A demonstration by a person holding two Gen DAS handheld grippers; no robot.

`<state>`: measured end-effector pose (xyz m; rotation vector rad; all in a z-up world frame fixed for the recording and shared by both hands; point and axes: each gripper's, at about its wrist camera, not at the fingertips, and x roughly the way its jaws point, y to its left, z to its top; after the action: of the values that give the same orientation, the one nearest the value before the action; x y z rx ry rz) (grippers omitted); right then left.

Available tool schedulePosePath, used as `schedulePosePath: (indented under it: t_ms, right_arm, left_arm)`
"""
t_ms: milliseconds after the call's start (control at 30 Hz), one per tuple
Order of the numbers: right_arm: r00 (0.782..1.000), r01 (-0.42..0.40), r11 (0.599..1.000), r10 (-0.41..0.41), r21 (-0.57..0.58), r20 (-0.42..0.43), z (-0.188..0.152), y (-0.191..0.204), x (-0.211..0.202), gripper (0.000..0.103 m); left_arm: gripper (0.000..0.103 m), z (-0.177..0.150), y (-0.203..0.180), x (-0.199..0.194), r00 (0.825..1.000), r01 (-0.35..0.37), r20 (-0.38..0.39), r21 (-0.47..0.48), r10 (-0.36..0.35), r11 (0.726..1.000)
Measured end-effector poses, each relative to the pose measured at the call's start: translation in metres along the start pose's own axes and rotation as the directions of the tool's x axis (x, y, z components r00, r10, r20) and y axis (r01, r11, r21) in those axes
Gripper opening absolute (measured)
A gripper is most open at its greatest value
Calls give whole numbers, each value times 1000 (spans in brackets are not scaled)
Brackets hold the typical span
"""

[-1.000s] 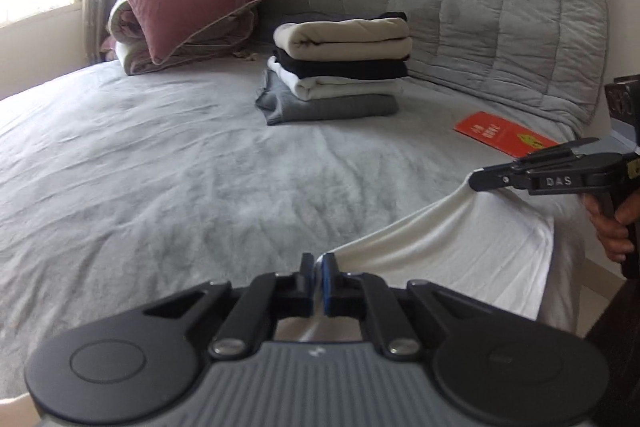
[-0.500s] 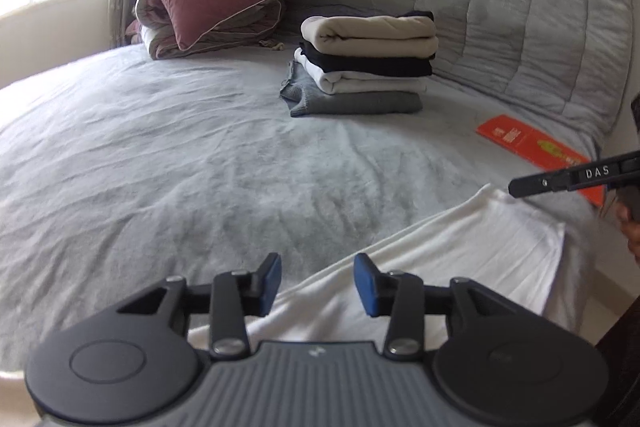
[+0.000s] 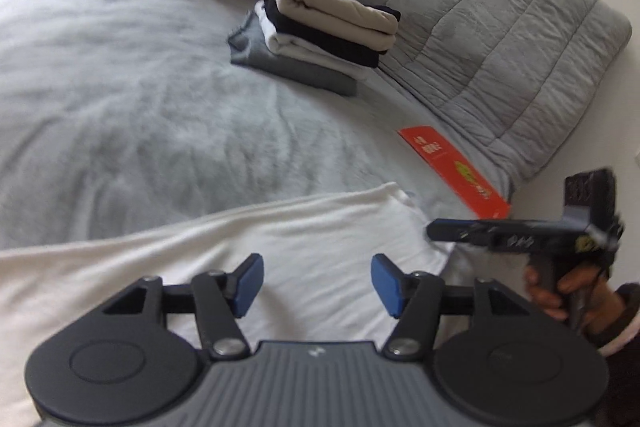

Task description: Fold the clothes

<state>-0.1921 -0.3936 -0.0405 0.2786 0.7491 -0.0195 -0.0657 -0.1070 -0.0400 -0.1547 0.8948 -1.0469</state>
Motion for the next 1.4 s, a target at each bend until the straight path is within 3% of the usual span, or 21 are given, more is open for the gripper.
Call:
schedulePosePath:
  t_ms: [67,133,433,600,767,867,933,1000,1067,1167,1200,1233,1267,1400]
  right_arm:
    - [999,30,997,-31,-64,-14,-3,8,5,21]
    - [1000,1,998,-2,-68,-20,-3,10,6,8]
    - [992,-108,989,114,-97,57,9,35,-8,8]
    - [980,-191,967,197,-171,19,9,64,-2,8]
    - [970,-243,940,241,-239,-38,3,88,7,8]
    - [963,-269,927,261,-261,-65,0,98,12,8]
    - [959,-284,920,272,-269,-80,-1,103,15,8]
    - [959,-284,916,271,-283,-87,-3,106,16,8]
    - [961,-278,914,264,-295,-88,-4,107,17,13]
    - [965,-264,912,250,-314,-85,-7,109,18,21]
    - [967,-255,911,242,-324,-81,-8,110,18,26]
    - [969,-248,909,236,-335,-77,-9,111,17,40]
    - [970,-243,906,233,-345,-70,-10,112,17,43]
    - [976,-218,898,207,-382,-70,-13,117,21,43]
  left_arm:
    - [65,-2,3,4,999,47,-22,-52,-48,998]
    - [66,-3,5,7,994,95,-35,-97,-99,991]
    - [73,-6,11,19,967,241,-16,-284,-256,928]
    - [74,-8,23,24,948,301,23,-388,-317,871]
    - [73,-9,24,29,949,298,33,-403,-312,865]
    - [63,-9,23,30,958,278,43,-395,-285,876]
    - [48,-10,22,31,967,250,52,-390,-249,886]
    - [18,-11,23,33,976,213,48,-389,-211,897]
    - [6,-11,24,34,982,187,41,-386,-185,904]
    - [6,-11,24,35,986,166,35,-381,-165,910]
    - [6,-10,25,35,986,165,37,-382,-163,909]
    - [6,-10,25,34,986,165,39,-382,-162,909]
    - [6,-9,25,34,986,163,41,-382,-160,910]
    - [6,-9,25,32,989,150,42,-375,-145,915]
